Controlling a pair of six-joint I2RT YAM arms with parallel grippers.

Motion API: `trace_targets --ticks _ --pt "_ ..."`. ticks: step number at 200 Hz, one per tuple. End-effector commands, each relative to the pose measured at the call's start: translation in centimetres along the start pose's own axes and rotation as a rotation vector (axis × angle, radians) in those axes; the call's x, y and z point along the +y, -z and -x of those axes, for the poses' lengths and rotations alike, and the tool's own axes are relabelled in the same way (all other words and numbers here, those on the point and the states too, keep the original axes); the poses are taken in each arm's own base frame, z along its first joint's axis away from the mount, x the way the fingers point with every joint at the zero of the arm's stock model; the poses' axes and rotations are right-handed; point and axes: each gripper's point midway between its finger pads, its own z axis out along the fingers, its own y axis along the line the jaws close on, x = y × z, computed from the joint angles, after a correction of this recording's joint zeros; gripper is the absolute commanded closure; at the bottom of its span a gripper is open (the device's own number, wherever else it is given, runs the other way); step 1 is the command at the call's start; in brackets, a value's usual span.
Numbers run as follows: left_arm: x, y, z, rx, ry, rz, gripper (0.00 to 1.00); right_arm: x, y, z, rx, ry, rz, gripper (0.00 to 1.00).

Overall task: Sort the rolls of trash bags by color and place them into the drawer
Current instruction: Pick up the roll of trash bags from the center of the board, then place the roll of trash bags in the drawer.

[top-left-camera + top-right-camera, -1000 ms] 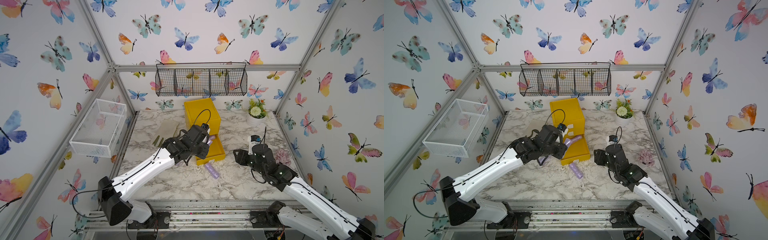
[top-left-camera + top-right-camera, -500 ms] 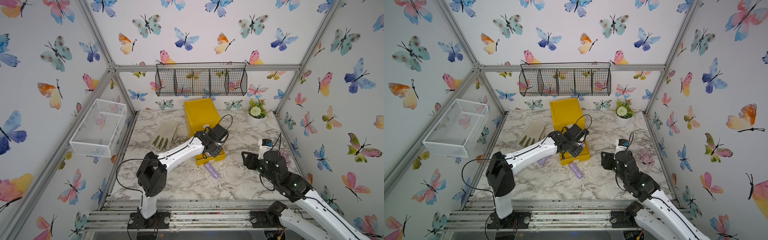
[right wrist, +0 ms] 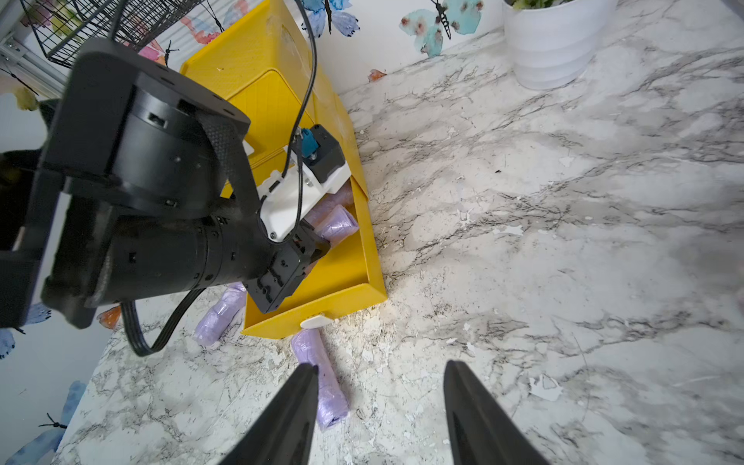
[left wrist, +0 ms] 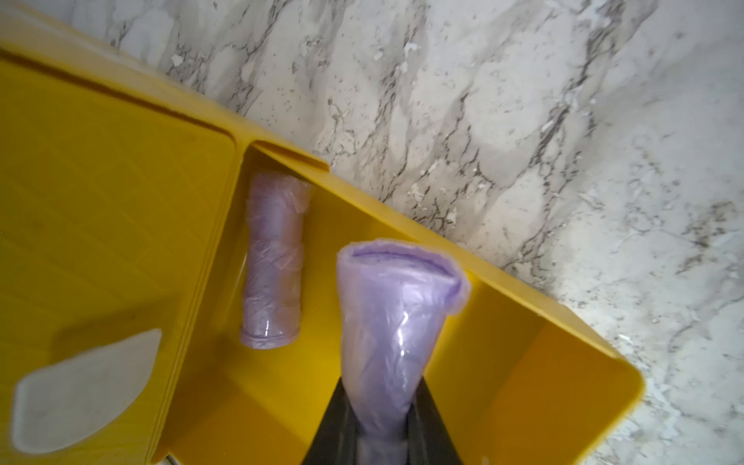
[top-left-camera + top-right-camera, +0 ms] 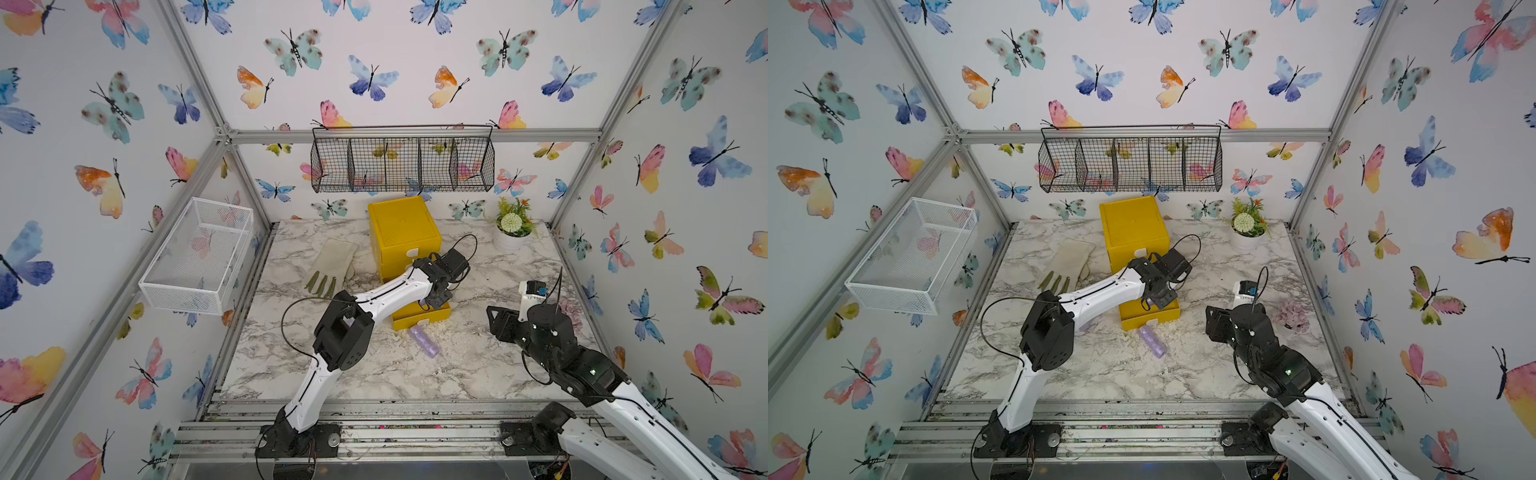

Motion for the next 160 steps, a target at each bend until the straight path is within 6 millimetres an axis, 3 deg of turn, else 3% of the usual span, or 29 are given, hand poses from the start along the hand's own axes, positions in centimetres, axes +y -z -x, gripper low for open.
trace_targets --ticks 1,52,160 --pt "1.7 -0.3 -1.2 0.045 0.002 0.041 0.81 -0.6 0.2 0.2 -0.012 0.016 -0.027 0.45" --pt "2.3 -0.2 -2.0 0.044 0.024 0.031 0.80 -0.3 -0.3 0.0 -0.001 0.012 -0.016 0.45" --pt "2.7 -3.5 -1.2 0.058 0.041 -0.005 0.78 -0.7 -0.5 -0.2 -0.001 0.019 -0.037 0.45"
